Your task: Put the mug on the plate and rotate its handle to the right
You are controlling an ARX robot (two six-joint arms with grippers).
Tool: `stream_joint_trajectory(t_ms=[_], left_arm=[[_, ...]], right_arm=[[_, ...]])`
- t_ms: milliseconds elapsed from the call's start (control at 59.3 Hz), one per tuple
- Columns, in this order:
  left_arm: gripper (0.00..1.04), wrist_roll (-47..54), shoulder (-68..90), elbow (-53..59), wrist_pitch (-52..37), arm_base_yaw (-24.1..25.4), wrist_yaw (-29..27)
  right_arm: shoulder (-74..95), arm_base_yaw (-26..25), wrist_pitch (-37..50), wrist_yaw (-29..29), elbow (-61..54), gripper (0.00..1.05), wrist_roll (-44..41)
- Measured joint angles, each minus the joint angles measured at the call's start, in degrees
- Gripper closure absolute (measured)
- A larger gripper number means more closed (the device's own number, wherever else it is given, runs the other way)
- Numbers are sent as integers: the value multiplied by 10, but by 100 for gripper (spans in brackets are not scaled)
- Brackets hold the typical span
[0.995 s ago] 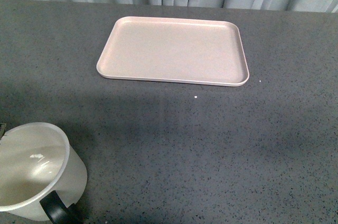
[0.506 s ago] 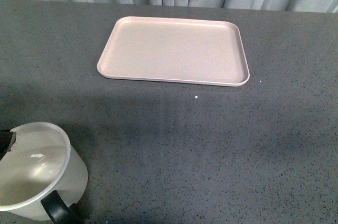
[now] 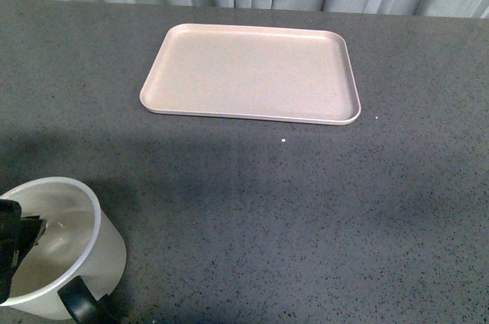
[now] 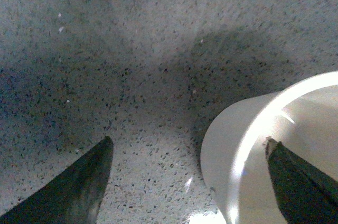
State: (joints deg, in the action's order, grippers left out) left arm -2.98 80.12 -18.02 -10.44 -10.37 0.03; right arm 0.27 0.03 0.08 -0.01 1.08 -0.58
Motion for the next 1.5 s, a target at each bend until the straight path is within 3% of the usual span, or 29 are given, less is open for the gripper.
stream_joint_trajectory(t_ms=[337, 556, 910, 1214, 1501], left_arm=[[71, -3, 19, -22, 30, 6, 10], [103, -25, -5, -51, 88, -21, 2], [103, -76, 61, -232, 136, -97, -21], [103, -107, 355, -620, 256, -135, -40], [103, -111, 450, -783, 324, -158, -48]], right_arm=[[0, 0, 0, 0, 0, 9, 0], [0, 0, 0, 0, 0, 9, 0], [0, 0, 0, 0, 0, 9, 0], [0, 0, 0, 0, 0, 9, 0], [0, 0, 0, 0, 0, 9, 0]])
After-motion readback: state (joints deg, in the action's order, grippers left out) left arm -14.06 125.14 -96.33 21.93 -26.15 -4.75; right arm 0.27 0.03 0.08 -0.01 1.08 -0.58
